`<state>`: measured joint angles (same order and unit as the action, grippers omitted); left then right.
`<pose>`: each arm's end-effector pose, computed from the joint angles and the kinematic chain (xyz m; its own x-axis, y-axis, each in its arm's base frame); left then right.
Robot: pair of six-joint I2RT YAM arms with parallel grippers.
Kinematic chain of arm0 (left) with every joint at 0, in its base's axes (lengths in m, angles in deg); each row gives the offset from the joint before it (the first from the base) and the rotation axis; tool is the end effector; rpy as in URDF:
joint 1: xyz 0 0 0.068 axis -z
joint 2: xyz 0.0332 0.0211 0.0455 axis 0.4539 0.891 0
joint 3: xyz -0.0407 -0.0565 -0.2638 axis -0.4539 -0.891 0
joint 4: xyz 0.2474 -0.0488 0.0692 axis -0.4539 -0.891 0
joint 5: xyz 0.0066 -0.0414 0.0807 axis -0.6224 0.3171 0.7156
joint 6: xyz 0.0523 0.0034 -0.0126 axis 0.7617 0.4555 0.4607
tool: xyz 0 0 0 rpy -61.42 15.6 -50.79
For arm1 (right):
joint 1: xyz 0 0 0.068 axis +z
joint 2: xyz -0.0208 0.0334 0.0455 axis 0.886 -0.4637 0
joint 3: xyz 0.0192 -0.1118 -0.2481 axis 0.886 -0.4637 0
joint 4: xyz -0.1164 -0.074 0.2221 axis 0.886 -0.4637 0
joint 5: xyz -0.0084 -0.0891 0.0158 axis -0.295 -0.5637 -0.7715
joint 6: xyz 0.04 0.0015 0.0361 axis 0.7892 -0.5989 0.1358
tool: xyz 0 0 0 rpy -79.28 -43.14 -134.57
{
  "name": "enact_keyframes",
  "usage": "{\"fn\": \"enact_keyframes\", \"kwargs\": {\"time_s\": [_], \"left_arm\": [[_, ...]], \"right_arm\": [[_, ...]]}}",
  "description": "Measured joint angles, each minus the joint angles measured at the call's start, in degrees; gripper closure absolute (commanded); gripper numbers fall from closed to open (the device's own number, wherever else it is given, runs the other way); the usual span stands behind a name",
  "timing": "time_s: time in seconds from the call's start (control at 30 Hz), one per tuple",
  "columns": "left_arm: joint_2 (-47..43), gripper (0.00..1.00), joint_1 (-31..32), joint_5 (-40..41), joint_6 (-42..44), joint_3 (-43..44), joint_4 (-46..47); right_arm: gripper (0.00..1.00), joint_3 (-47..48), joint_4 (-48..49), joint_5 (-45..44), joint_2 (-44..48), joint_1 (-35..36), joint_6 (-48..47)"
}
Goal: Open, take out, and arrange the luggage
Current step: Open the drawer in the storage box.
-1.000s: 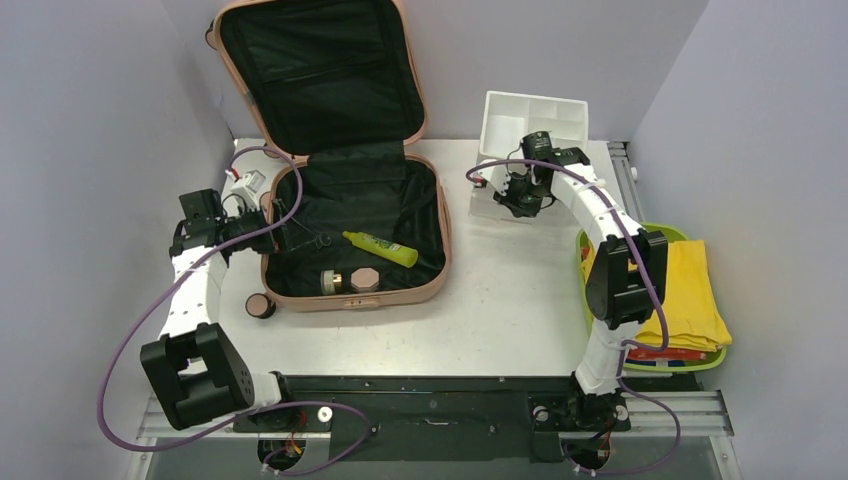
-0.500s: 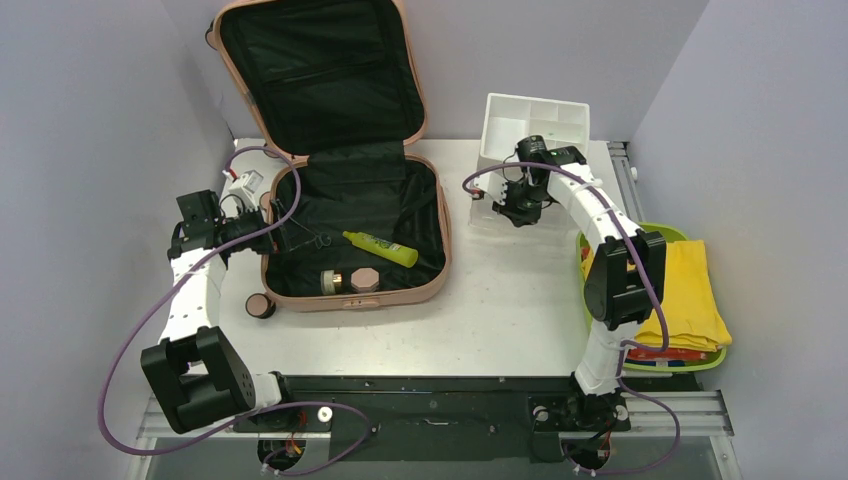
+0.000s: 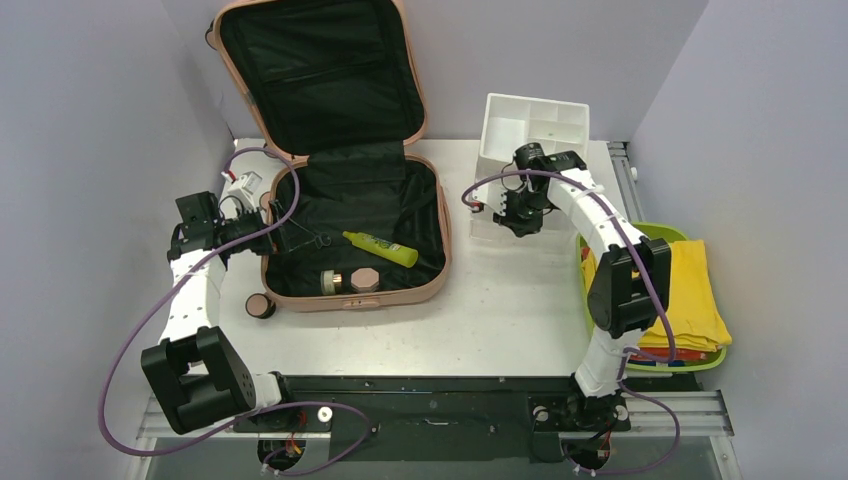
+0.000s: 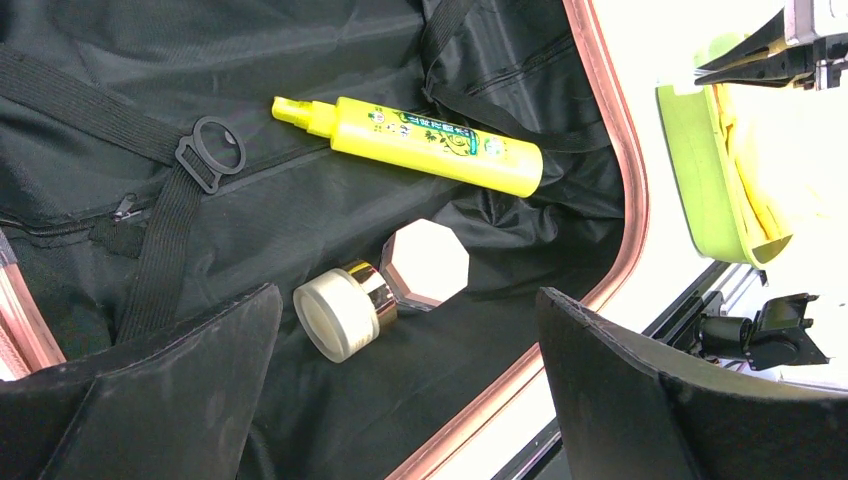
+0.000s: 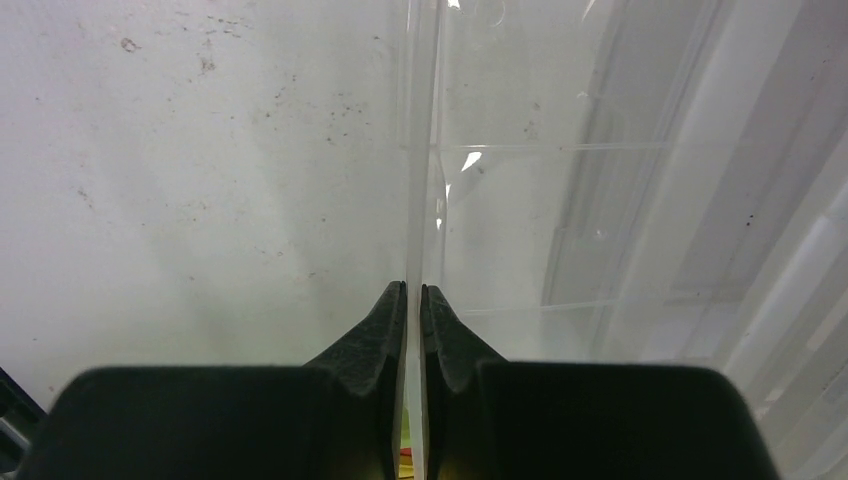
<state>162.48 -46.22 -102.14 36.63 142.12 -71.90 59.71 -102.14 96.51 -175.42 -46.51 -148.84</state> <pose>0.2606 0.0606 0.2780 -0.6982 -0.2376 -0.6753 0.3180 0.7422 -0.5900 0.3485 0.1110 0.2744 -0.1243 -0.9168 -0.3795 -0.9860 0.1569 -0.0561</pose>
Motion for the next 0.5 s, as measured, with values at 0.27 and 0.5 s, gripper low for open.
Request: {"fn": "enact_keyframes", "kwargs": {"time_s": [0.27, 0.5], "left_arm": [[0.0, 0.04, -0.2, -0.5, -0.2, -0.1, 0.0], [0.0, 0.04, -0.3, -0.8, -0.3, -0.1, 0.0]], "right_arm": [[1.0, -2.7, 0.2, -0.2, 1.5, 0.6, 0.0], [0.77, -3.8, 0.9, -0.5, 3.1, 0.9, 0.5]]}}
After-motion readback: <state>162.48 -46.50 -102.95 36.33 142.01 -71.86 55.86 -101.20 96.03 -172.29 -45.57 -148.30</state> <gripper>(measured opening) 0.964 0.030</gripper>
